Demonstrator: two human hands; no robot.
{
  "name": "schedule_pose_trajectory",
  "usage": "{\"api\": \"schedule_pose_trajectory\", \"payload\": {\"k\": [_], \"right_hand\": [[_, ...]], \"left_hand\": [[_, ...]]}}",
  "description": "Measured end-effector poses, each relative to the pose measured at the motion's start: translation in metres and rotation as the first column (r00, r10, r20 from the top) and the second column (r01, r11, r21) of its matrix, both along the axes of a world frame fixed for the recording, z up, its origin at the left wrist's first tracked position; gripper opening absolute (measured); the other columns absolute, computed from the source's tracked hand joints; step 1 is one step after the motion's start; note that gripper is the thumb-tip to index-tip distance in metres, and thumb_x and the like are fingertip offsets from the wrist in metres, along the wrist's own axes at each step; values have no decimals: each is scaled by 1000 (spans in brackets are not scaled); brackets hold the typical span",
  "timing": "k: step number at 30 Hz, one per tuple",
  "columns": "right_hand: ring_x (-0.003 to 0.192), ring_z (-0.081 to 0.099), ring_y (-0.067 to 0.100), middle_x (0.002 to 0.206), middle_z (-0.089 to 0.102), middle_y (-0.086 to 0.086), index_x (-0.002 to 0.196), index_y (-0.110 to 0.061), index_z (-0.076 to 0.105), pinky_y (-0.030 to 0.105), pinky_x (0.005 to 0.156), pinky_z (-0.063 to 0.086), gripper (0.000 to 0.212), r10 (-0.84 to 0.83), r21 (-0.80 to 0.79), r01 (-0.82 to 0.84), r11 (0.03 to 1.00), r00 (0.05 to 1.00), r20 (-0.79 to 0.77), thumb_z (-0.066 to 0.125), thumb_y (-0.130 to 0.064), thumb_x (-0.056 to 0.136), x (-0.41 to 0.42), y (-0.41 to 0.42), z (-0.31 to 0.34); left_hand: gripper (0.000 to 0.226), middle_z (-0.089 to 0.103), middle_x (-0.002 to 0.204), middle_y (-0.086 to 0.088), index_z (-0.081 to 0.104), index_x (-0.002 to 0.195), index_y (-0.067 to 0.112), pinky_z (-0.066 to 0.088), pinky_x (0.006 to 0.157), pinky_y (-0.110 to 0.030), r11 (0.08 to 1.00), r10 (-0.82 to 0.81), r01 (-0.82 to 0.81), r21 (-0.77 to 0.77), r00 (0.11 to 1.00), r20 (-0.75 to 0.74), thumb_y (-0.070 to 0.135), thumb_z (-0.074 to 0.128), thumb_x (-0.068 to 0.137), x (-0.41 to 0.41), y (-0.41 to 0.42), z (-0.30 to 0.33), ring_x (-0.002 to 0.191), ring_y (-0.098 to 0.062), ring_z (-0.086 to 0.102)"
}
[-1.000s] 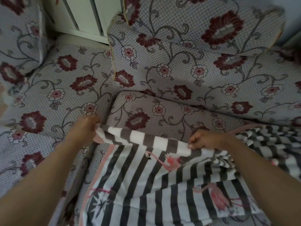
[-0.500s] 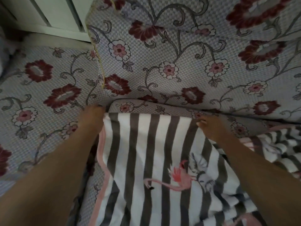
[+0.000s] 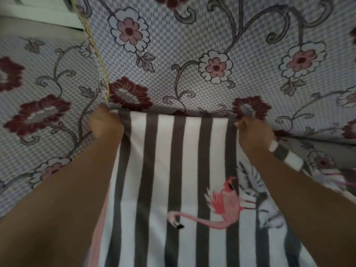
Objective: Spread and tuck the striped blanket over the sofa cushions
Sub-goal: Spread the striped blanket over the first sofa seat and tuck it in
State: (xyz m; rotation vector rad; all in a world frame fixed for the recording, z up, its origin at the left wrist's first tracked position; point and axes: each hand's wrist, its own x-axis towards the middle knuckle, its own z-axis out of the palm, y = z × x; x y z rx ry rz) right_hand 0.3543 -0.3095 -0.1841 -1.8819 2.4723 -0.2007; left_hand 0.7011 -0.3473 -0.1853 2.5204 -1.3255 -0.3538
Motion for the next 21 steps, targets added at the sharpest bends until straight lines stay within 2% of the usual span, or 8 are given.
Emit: {"api": "schedule_pose_trajectory", "payload": {"k": [4, 6, 10, 12, 13, 15, 18, 21], "right_hand": [[98, 59, 47, 104, 63, 27, 104, -7, 59, 47, 79, 49, 22, -82, 34, 81, 996, 996, 38, 47, -23, 95, 4, -9, -19], [101, 57, 47, 107, 61, 29, 114, -6, 54, 48, 81, 47, 25, -100, 57, 96, 994, 993, 65, 46, -22, 96, 7, -7, -28], [102, 55, 49, 109, 58, 33, 130, 4, 37, 49, 83, 46, 44, -40, 67, 32, 997, 991, 127, 46, -17, 92, 7, -5, -37], [106, 51, 47, 111, 55, 34, 122, 5, 45, 50, 89, 44, 48, 41, 143, -54, 988, 995, 92, 37, -29, 89, 7, 1, -37], [110, 48, 45, 117, 53, 33, 120, 3, 48, 50, 94, 43, 55, 66, 205, -79, 976, 996, 67, 30, -36, 86, 8, 5, -34], [122, 41, 42, 133, 44, 27, 127, -4, 47, 49, 102, 37, 57, 83, 320, -91, 943, 996, 37, 32, -41, 87, 10, 13, -27], [130, 36, 37, 144, 36, 16, 140, -13, 38, 47, 106, 30, 52, 152, 383, -149, 912, 988, 22, 44, -36, 94, 27, 36, -9], [124, 44, 34, 140, 44, 10, 135, -15, 45, 44, 102, 34, 49, 286, 300, -314, 901, 949, 133, 37, -34, 91, 55, 71, 13]], "left_hand": [[23, 62, 111, -27, 52, 114, 4, 45, 86, -44, 987, -147, 139, -75, 983, -107, 9, 43, 94, -14, 14, -26, 104, -46, 57], [30, 62, 112, -25, 43, 123, 8, 45, 83, -44, 977, -208, 196, -84, 963, -173, 8, 42, 93, -13, 22, -35, 102, -47, 57], [42, 48, 132, -24, 39, 133, 3, 38, 100, -44, 948, -314, 318, -19, 922, -225, 8, 45, 92, -5, 15, -44, 120, -42, 46], [44, 42, 139, -19, 42, 134, 5, 35, 107, -41, 944, -297, 328, 32, 890, -347, 10, 50, 91, 2, 10, -46, 127, -36, 41], [44, 46, 135, -14, 44, 132, 9, 37, 106, -41, 954, -254, 299, 35, 861, -440, 8, 53, 89, 6, 12, -42, 126, -34, 44], [39, 54, 120, -7, 48, 121, 16, 44, 96, -43, 975, -195, 220, -23, 808, -555, 0, 54, 86, 18, 22, -33, 118, -36, 52], [37, 56, 105, -16, 49, 122, 0, 45, 93, -45, 976, -170, 218, 24, 821, -545, -4, 51, 85, 29, 54, -21, 111, -42, 54], [44, 54, 128, -19, 49, 131, 1, 42, 104, -45, 954, -140, 253, 159, 849, -509, 6, 57, 88, 19, 96, -4, 121, -36, 51]]}}
